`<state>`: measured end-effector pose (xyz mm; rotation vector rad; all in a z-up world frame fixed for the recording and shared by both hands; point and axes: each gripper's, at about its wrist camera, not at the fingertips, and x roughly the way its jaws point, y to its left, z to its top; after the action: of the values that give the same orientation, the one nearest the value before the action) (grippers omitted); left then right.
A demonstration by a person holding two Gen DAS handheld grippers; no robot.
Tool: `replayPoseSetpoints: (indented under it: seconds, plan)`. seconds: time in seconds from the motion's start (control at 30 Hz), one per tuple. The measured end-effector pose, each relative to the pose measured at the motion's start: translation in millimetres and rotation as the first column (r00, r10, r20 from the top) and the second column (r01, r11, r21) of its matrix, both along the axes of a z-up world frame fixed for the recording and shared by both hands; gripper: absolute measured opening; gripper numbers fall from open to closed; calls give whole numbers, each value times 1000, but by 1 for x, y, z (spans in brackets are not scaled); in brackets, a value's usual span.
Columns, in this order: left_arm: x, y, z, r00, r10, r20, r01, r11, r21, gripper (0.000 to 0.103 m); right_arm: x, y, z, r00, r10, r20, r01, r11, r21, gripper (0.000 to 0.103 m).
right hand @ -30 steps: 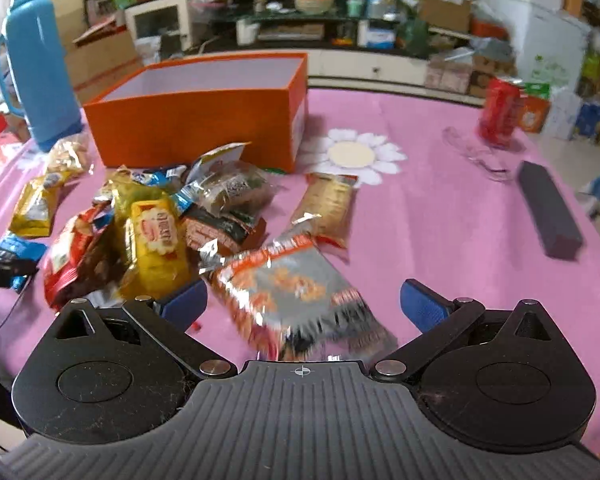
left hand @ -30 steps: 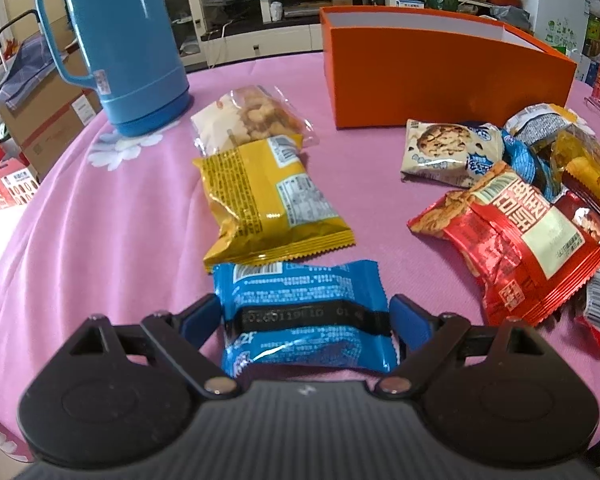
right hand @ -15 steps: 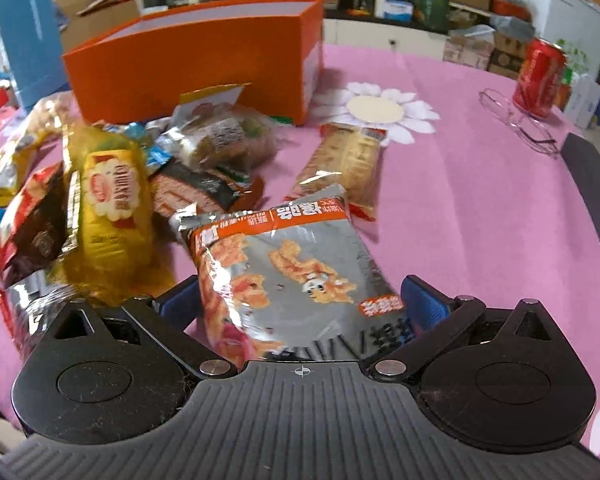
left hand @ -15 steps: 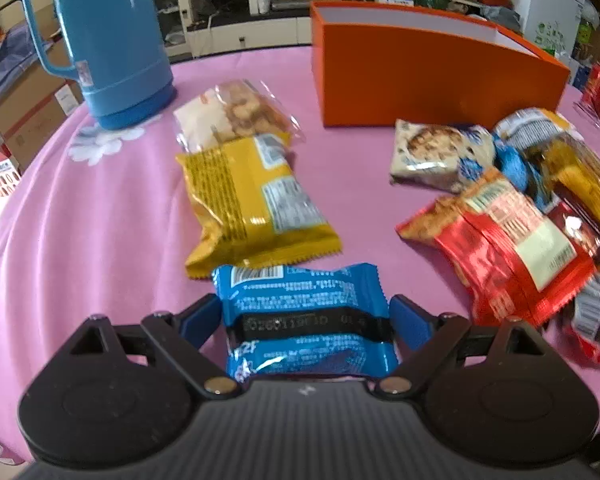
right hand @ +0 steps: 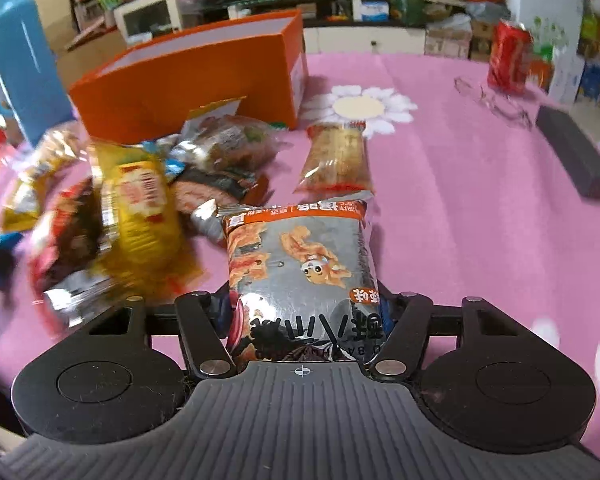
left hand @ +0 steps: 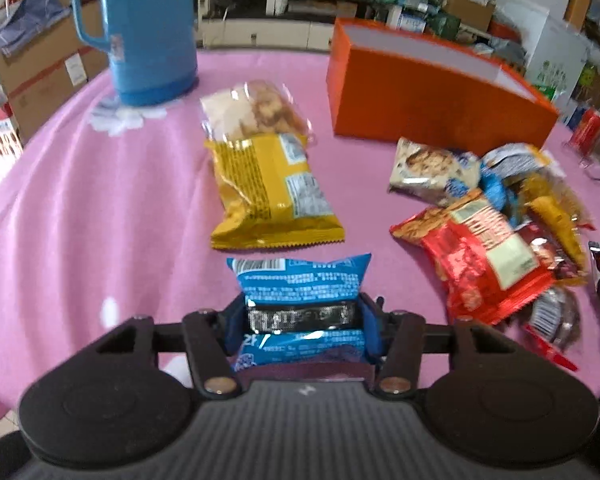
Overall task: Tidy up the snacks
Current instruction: 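Carry both packs over the orange box and open both tools to drop them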
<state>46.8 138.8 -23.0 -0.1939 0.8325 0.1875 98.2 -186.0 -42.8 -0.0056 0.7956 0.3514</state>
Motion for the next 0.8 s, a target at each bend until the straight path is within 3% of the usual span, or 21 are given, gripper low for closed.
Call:
replayPoseSetpoints:
  seconds: [0.1, 0.2, 0.3, 0.43, 0.63, 0.7, 0.73, 0.8]
  plan:
    - [-11, 1, 20, 998, -11, 55, 12, 1000, -28, 54, -18, -6, 15, 1000, 3, -1, -3, 998, 65, 45]
    - [6, 3, 43, 992, -23, 127, 30, 998, -56, 54, -16, -2, 43, 999, 29, 39, -33, 992, 124, 45]
    - [45, -1, 67, 979, -40, 199, 46, 999, -27, 54, 15, 17, 80, 987, 68, 143, -90, 984, 154, 45]
    - [116, -8, 90, 961, -65, 269, 61, 998, 23, 54, 86, 52, 110, 960, 65, 272, -110, 982, 152, 45]
    - [219, -16, 90, 955, -106, 277, 101, 994, 32, 55, 191, 108, 102, 962, 88, 258, -113, 990, 85, 45]
    - [243, -18, 80, 958, -116, 264, 109, 993, 39, 62, 215, 122, 93, 965, 106, 240, -123, 991, 59, 46]
    - [252, -18, 74, 961, -119, 251, 111, 993, 44, 72, 221, 129, 89, 965, 115, 238, -128, 991, 40, 46]
    - [262, -17, 64, 970, -108, 217, 99, 994, 50, 75, 237, 140, 78, 968, 133, 213, -138, 990, 11, 52]
